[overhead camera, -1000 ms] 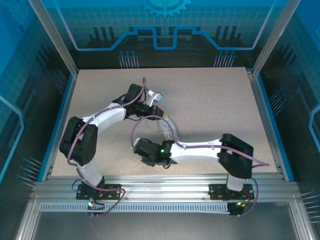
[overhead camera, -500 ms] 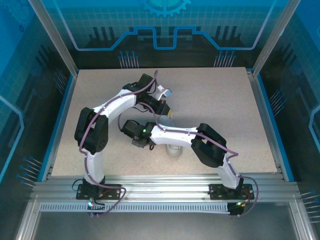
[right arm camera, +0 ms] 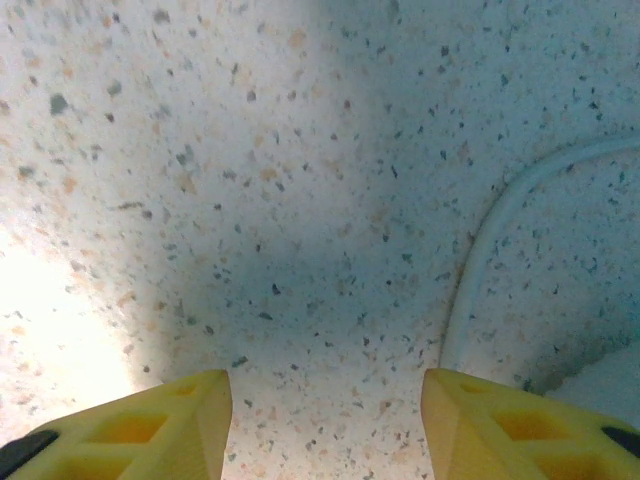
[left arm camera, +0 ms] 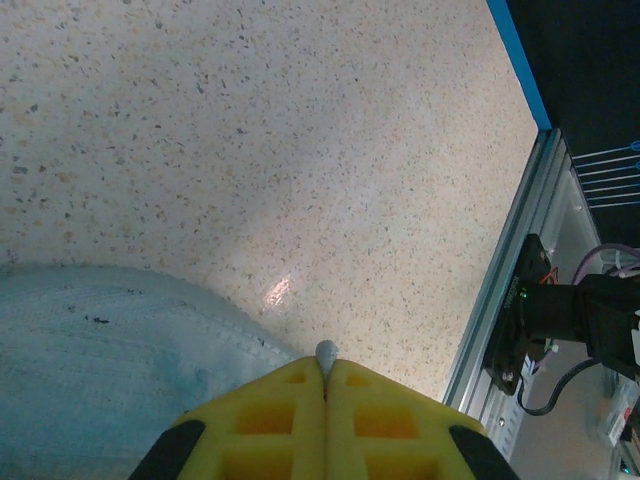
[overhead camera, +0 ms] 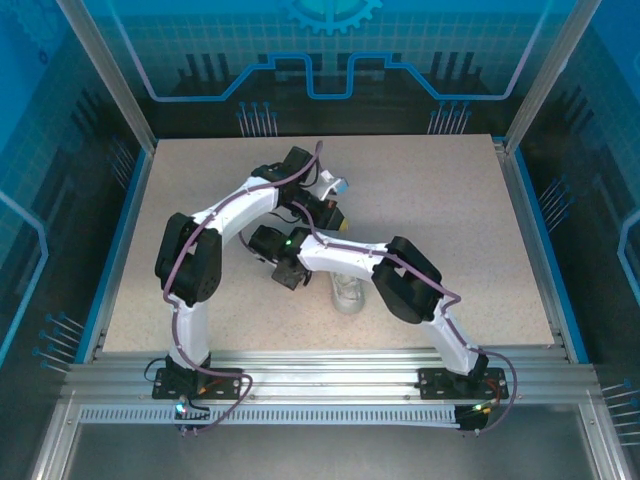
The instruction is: Tie the shoes
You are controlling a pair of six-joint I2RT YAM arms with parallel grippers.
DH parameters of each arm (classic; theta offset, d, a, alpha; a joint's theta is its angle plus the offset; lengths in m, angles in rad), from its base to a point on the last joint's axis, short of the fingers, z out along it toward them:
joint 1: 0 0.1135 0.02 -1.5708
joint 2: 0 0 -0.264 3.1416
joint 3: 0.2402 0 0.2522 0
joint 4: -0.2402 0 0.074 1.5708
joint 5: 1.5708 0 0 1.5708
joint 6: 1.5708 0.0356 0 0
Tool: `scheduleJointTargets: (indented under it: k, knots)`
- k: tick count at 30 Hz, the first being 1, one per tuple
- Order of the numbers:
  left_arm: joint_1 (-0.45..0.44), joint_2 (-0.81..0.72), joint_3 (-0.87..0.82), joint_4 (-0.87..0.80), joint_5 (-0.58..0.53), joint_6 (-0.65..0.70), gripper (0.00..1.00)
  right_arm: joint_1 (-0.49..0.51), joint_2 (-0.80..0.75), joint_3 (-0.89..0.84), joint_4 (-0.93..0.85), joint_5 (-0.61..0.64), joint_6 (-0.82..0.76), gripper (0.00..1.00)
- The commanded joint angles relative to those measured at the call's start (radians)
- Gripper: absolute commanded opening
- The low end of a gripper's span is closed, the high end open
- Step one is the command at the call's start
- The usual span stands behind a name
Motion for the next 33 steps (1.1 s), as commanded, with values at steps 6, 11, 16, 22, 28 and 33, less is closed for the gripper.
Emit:
scheduleJointTargets:
  k: [6,11,16,22,28,33]
  knots:
    - [-0.009,0.029,0.051,-0.044,-0.026,0.0,0.0,-0.074,0.087,0.14,-0.079,-0.087,0.086,0.54]
    - [-0.018,0.044,0.066,-0.033,-0.027,-0.009,0.0,-0.084,0.13,0.186,-0.094,-0.024,0.119,0.55]
    - [-0.028,0.079,0.107,-0.044,-0.023,-0.015,0.0,-0.098,0.133,0.195,-0.074,-0.013,0.138,0.56]
    - [-0.032,0.104,0.145,-0.047,-0.023,-0.022,0.0,-0.113,0.15,0.212,-0.071,-0.037,0.14,0.56]
    - [-0.037,0.13,0.18,-0.062,-0.023,-0.026,0.0,-0.148,0.209,0.25,-0.096,-0.172,0.141,0.55]
    - [-0.039,0.137,0.182,-0.067,-0.025,-0.022,0.0,-0.153,0.228,0.238,-0.118,-0.217,0.145,0.5]
